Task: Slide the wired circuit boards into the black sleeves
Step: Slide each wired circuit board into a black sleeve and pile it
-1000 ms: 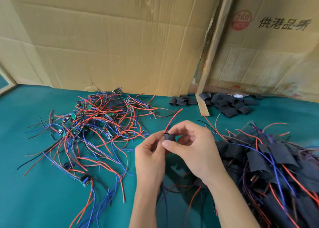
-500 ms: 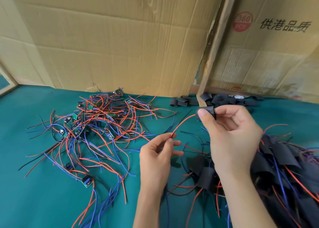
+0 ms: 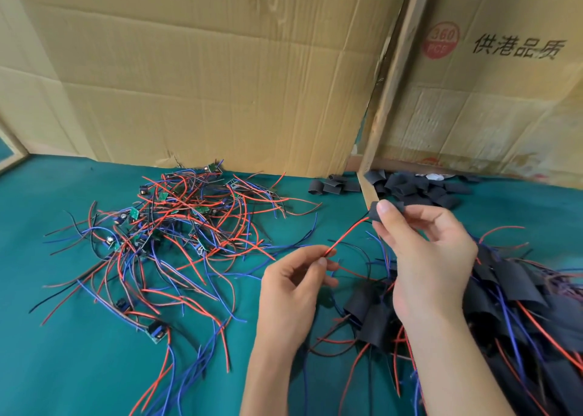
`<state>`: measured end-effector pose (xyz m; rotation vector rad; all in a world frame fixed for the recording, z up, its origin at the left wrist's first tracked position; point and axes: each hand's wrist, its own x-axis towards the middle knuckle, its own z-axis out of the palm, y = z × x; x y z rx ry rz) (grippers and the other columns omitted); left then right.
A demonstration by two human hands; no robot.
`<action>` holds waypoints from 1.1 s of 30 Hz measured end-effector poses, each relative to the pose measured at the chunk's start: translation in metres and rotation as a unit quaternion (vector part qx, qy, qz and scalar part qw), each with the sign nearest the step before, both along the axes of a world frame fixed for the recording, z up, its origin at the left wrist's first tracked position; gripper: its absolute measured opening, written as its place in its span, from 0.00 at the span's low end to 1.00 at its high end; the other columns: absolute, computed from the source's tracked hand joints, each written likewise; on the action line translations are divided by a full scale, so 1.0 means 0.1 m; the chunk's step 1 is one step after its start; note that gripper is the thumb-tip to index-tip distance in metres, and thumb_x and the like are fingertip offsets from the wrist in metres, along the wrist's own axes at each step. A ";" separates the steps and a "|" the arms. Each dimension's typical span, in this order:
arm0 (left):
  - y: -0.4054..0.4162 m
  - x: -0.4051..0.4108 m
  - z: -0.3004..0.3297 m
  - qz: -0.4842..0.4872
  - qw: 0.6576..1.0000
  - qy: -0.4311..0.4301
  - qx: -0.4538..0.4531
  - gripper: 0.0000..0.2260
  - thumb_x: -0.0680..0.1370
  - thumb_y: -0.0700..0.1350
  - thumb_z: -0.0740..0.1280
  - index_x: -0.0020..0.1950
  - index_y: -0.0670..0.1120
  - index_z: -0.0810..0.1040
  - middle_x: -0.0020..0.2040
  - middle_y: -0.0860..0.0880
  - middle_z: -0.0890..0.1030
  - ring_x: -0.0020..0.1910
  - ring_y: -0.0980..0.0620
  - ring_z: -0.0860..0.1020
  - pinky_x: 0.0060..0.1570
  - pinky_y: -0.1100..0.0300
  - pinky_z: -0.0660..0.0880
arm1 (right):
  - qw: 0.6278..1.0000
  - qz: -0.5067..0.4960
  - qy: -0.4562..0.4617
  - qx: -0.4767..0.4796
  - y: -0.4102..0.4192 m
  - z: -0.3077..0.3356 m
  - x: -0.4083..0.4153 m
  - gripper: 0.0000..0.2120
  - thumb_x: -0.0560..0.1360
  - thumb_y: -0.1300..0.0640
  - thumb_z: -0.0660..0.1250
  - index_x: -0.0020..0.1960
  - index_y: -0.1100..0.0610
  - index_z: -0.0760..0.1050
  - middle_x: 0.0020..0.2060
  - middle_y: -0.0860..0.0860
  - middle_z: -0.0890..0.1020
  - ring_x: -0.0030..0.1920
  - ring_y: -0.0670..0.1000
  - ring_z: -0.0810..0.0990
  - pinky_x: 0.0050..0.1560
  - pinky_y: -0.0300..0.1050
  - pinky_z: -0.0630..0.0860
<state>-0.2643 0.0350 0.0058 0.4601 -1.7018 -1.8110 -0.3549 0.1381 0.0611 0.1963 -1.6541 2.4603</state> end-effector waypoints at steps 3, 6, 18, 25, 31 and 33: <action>0.01 0.01 0.02 -0.001 1.000 0.002 0.003 0.11 0.80 0.32 0.66 0.48 0.45 0.85 0.41 0.48 0.87 0.34 0.53 0.83 0.40 0.68 0.76 | 0.998 0.051 -0.028 -0.008 0.02 0.00 -0.02 0.09 0.70 0.65 0.79 0.40 0.58 0.79 0.35 0.51 0.86 0.39 0.52 0.87 0.44 0.41 0.82; 0.01 0.02 0.04 -0.004 1.000 0.002 0.003 0.12 0.80 0.32 0.66 0.46 0.47 0.85 0.42 0.49 0.87 0.34 0.54 0.83 0.39 0.69 0.76 | 0.993 0.103 -0.053 0.011 0.04 -0.03 -0.04 0.10 0.69 0.65 0.79 0.44 0.59 0.80 0.38 0.54 0.85 0.39 0.52 0.85 0.45 0.44 0.81; -0.04 0.08 0.05 -0.010 1.000 0.008 -0.020 0.14 0.79 0.35 0.70 0.62 0.47 0.76 0.40 0.46 0.86 0.33 0.51 0.84 0.39 0.68 0.75 | 0.956 0.258 -0.102 0.098 -0.12 -0.21 0.12 0.20 0.62 0.64 0.79 0.52 0.60 0.79 0.37 0.57 0.82 0.39 0.57 0.83 0.46 0.51 0.80; -0.05 0.06 0.04 -0.010 0.999 0.033 0.019 0.15 0.76 0.36 0.72 0.60 0.49 0.80 0.45 0.46 0.87 0.42 0.47 0.85 0.46 0.57 0.82 | 0.963 0.240 -0.062 0.101 -0.11 -0.20 0.13 0.07 0.72 0.71 0.74 0.43 0.60 0.83 0.37 0.58 0.85 0.40 0.56 0.83 0.48 0.50 0.79; -0.06 0.06 -0.01 0.011 0.998 0.018 0.065 0.11 0.74 0.32 0.73 0.52 0.44 0.83 0.47 0.45 0.85 0.47 0.45 0.86 0.47 0.56 0.82 | 0.982 0.179 -0.053 0.026 -0.03 -0.11 0.04 0.11 0.73 0.72 0.72 0.41 0.57 0.83 0.36 0.55 0.86 0.39 0.52 0.84 0.48 0.46 0.79; -0.08 0.06 -0.02 0.024 0.996 0.025 0.079 0.10 0.76 0.28 0.70 0.51 0.41 0.82 0.46 0.45 0.86 0.45 0.47 0.87 0.45 0.60 0.82 | 0.985 0.168 -0.041 0.027 -0.01 -0.11 0.03 0.11 0.73 0.72 0.72 0.42 0.57 0.83 0.36 0.53 0.86 0.39 0.51 0.84 0.49 0.46 0.78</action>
